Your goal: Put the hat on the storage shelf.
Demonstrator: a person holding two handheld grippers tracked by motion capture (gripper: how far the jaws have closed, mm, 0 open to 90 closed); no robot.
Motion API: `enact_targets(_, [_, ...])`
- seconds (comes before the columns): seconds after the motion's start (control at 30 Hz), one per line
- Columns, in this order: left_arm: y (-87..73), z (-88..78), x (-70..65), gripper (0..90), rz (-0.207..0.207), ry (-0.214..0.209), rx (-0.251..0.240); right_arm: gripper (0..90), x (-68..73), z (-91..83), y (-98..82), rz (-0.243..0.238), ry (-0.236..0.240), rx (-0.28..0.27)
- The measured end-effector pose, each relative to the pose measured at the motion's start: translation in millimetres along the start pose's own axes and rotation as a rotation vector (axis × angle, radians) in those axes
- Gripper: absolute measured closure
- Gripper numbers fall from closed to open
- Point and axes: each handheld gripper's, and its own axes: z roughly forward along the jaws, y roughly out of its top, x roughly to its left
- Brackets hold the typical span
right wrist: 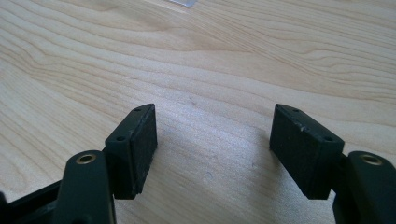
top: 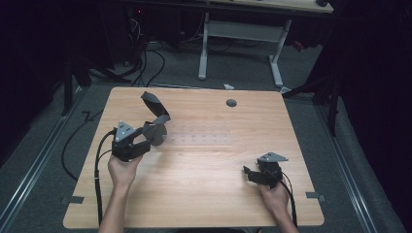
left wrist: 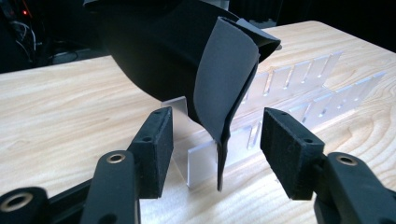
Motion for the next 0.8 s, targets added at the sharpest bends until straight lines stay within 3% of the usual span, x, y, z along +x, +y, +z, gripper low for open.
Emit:
enact_targets(0.53, [-4.5, -24.1, -7.4, 42.7, -0.031, -0.023, 0.035, 32.3, 0.0, 0.0, 0.0, 0.000, 0.000, 0.000])
enact_targets(0.8, [-18.4, -36.8, -18.1, 41.8, 0.023, -0.039, 0.069, 32.3, 0.2, -0.2, -0.1, 0.001, -0.001, 0.001])
